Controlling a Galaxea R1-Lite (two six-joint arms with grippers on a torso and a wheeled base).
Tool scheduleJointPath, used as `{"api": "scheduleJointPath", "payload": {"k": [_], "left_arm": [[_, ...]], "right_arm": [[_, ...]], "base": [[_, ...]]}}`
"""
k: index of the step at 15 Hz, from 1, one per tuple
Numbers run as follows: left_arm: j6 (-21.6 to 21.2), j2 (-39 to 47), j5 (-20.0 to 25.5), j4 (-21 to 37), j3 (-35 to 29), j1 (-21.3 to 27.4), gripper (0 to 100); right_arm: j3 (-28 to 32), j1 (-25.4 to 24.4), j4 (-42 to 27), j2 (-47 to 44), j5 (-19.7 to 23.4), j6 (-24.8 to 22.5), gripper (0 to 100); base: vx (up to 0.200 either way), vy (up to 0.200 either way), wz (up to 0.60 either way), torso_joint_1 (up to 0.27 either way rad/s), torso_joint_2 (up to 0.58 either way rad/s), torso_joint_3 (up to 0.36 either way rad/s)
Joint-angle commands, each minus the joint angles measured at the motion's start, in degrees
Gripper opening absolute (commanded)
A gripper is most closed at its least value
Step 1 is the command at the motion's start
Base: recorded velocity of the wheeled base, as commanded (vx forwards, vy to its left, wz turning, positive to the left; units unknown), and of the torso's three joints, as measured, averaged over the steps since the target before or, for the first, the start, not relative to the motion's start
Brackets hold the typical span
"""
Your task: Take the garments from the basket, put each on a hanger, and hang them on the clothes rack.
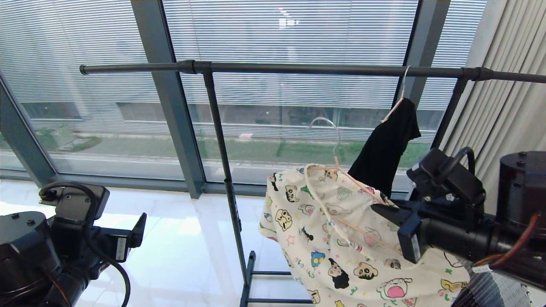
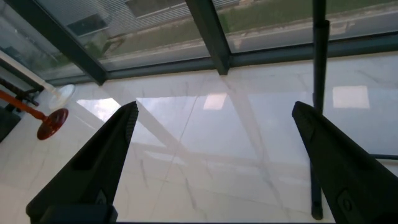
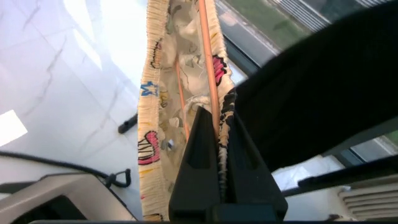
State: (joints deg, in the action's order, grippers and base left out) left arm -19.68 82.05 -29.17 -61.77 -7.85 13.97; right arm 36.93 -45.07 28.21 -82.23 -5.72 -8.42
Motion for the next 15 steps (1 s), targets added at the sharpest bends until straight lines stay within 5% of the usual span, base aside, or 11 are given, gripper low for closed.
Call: {"api": "scheduleJointPath", "payload": {"k": [1,6,9,15], "left_arm": [[-0.01,0.12,-0.01,-0.02,0.03,0.71,100],[-0.10,0.12,-0.01,-0.02,-0.15,4.22,100],[-0.10,0.21,-0.10,-0.02,-0.06,5.19,100],[0.08,-0.05,-0.01,-0.02,-0.15,7.56,100]], "right_arm": [[4.82,-0.02,0.00,-6.28,-2.37,2.10,0],[21.43,1.65,-0.08,-17.27,-14.23,5.96,0],[25.56,2.62,-0.08,-17.71,-18.54,5.96,0],[28.20,2.88,0.00,-17.18,-19.51,6.05,0]], "base": [[0.000,0.000,0.00,0.000,0.00,0.000],[0.000,0.000,0.00,0.000,0.00,0.000],[0.000,0.000,0.00,0.000,0.00,0.000],[0.133,0.000,0.00,-0.002,0.00,0.004]]}}
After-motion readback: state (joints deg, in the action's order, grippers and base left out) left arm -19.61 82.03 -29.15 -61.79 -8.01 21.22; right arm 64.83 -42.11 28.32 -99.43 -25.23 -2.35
